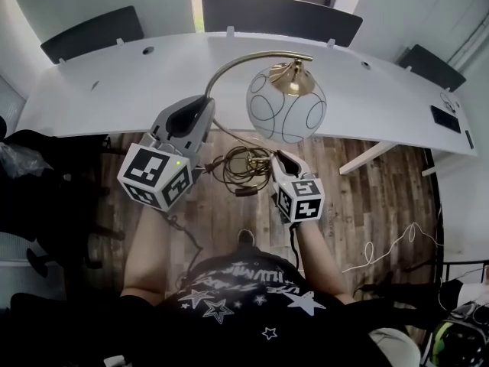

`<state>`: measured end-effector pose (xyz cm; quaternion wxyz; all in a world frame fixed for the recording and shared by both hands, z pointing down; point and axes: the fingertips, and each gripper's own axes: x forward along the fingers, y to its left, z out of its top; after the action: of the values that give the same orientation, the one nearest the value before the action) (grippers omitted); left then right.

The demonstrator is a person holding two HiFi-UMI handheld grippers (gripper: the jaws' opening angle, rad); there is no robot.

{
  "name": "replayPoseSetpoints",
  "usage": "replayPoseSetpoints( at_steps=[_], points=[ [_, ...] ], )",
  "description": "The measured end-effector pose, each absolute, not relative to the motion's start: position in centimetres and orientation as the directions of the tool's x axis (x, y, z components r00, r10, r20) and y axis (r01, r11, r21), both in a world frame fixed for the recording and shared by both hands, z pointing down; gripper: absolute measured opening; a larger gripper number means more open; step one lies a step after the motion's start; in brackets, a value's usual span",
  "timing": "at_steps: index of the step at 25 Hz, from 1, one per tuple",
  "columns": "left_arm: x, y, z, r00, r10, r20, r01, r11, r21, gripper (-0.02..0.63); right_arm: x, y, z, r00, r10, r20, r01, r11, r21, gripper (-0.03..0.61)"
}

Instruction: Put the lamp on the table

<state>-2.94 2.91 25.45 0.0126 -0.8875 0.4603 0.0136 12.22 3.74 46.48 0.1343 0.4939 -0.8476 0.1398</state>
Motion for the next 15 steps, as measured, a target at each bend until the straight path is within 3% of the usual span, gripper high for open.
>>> replayPoseSetpoints(
  at_steps=[15],
  points=[
    [-2.0, -0.8, 27.1, 0.5, -0.866, -0.017, -0.866, -0.499, -0.032, 0.031, 13.1, -2.0, 48.1, -0.544, -0.755, 0.365, -0.83, 0.547, -0.105, 0.044]
  ],
)
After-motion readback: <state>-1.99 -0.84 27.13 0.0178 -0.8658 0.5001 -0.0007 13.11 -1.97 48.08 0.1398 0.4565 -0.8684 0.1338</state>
